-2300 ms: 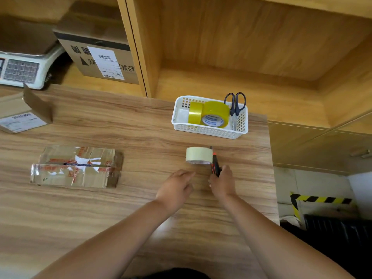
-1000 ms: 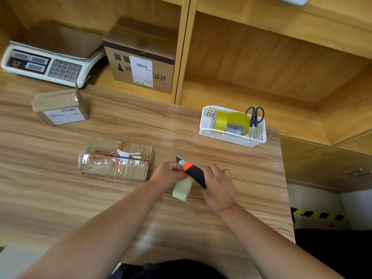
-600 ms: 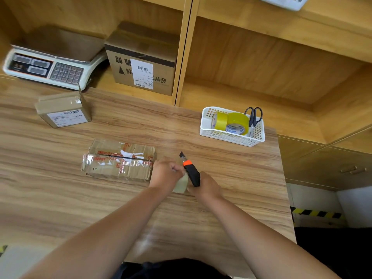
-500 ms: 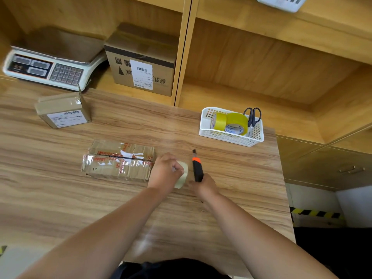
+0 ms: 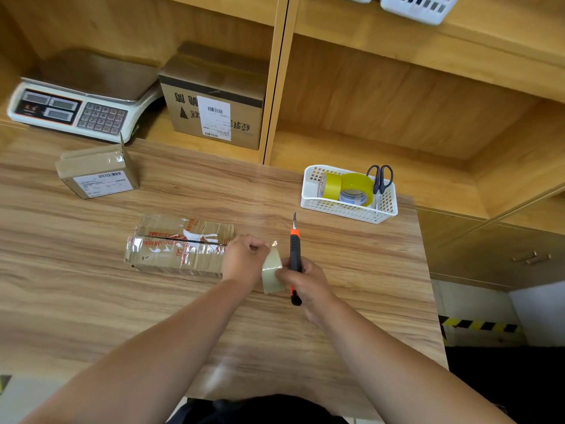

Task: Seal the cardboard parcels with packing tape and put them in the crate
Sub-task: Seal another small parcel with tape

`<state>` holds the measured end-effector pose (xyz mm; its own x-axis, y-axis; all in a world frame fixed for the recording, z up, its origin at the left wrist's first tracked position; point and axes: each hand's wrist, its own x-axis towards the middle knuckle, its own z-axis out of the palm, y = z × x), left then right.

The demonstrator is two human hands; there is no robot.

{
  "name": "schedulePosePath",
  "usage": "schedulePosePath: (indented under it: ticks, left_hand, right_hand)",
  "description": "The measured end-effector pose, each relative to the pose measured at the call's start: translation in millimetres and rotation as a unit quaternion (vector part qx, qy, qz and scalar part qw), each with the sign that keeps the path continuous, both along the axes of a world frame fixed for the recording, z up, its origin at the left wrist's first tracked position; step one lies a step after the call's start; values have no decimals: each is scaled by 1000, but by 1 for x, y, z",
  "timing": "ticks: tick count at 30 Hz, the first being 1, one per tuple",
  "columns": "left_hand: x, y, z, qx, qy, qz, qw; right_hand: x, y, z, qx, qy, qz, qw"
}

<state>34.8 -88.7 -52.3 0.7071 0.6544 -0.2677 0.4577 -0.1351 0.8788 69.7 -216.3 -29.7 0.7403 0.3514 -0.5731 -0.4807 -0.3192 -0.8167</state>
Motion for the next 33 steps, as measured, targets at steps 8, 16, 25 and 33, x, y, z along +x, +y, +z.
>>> schedulePosePath:
  ticks: [8,16,25,33]
  left_hand:
    - [-8,1,-3,42,26,-65,997]
    - [-3,-7,5,95,47,-114,988]
    - [12,-9,3,-105,9,-80,991]
    - [8,-1,-20,-107,33,-149,982]
  right_hand:
    - [3,3,0,-49,-29,19,998]
    - [8,2,-16,-92,-15,0,996]
    - [22,-8,-28,-91,41,-41,994]
    - [21,-19,-35,-59,101,5,993]
